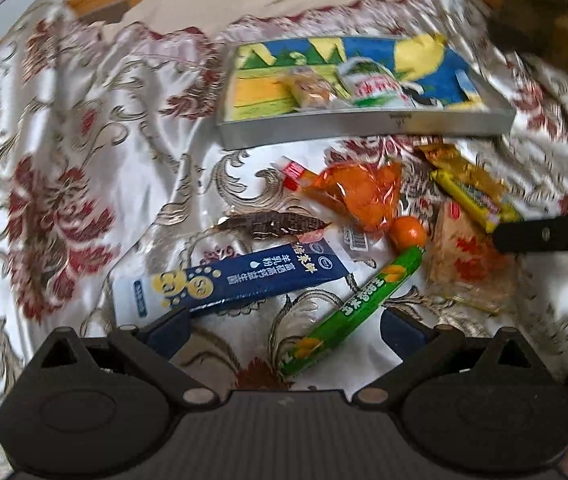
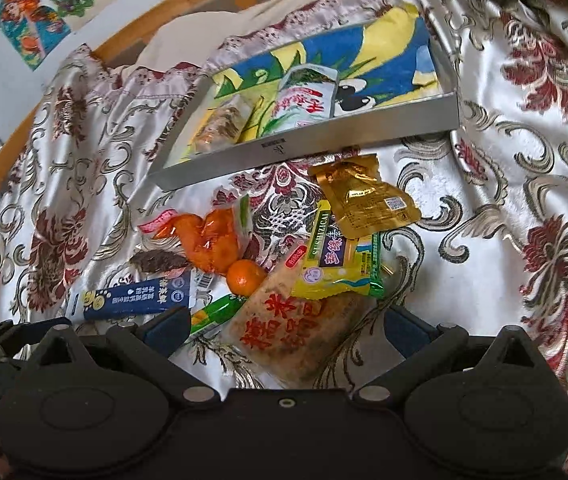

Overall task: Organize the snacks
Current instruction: 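Grasp the green sausage stick with left tool while right tool grasps the rice cake bag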

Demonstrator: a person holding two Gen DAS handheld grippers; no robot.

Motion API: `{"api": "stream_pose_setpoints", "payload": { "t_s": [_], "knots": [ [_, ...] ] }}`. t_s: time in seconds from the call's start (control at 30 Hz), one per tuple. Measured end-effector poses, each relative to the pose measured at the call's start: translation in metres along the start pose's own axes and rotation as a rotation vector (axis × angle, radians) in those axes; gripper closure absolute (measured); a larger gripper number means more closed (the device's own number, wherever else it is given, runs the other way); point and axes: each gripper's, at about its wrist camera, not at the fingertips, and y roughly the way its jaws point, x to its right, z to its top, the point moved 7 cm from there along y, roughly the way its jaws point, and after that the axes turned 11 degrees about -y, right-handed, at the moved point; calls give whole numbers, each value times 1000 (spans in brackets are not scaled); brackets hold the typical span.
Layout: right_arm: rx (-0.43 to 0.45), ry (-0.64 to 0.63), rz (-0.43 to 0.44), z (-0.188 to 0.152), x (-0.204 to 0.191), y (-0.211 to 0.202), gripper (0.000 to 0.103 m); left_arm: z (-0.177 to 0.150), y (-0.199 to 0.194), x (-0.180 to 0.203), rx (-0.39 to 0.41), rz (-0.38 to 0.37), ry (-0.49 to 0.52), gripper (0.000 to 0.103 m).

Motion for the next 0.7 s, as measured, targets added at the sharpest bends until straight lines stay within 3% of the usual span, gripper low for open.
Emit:
{"api": "stream_pose_setpoints", "payload": {
  "t_s": [0.23,0.3,0.43,0.63,0.7],
  "knots": [
    [-35,66,21,4,-3,27,1,-4,22,7,-56,-3,59,1],
    [-40,66,-7,5,-4,33,1,-4,26,8,-65,-8,54,1],
    [-62,37,-70,4,-3,44,1,-6,28,15,-85,-92,65,8],
    [-91,-10,-130,-1,-2,55,3,-9,33,15,-119,-121,64,31],
    [-89,-29,-142,-3,-3,56,5,-11,36,15,-161,-161,32,50]
  ]
}}
